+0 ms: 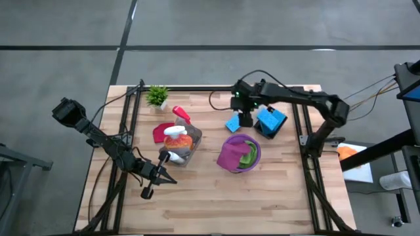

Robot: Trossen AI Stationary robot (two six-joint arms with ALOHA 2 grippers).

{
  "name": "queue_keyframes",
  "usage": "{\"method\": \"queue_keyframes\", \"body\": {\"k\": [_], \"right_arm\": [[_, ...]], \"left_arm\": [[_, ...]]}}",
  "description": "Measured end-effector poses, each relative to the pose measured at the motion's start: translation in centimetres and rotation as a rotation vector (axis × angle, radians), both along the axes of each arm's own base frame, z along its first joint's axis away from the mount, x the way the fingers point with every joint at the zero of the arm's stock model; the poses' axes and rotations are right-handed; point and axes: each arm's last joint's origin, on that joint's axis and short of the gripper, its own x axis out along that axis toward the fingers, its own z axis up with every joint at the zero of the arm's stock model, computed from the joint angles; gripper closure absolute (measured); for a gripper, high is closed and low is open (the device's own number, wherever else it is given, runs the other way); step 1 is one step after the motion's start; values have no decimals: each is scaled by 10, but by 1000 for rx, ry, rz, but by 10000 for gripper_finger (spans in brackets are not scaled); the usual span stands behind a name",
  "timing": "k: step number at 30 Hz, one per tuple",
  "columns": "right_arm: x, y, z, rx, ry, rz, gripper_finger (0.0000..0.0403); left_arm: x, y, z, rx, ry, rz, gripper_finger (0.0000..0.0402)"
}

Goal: Pick & Place Kitchen Items
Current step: Put the blue sponge wipe into the black bin

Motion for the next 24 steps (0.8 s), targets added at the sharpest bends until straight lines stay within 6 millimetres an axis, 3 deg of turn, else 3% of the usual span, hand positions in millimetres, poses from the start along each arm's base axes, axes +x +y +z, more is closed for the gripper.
{"method": "queue_keyframes", "body": {"k": [11, 16, 24], "right_arm": [[27, -37, -41, 176, 99, 62, 190], [37, -43, -61, 198, 154, 94, 190], [44, -47, -75, 197, 194, 171, 190]], "left_arm": [[0, 0, 0, 0, 0, -1, 401], [0, 0, 0, 0, 0, -1, 401], [0, 0, 0, 3, 2, -2, 401]]}}
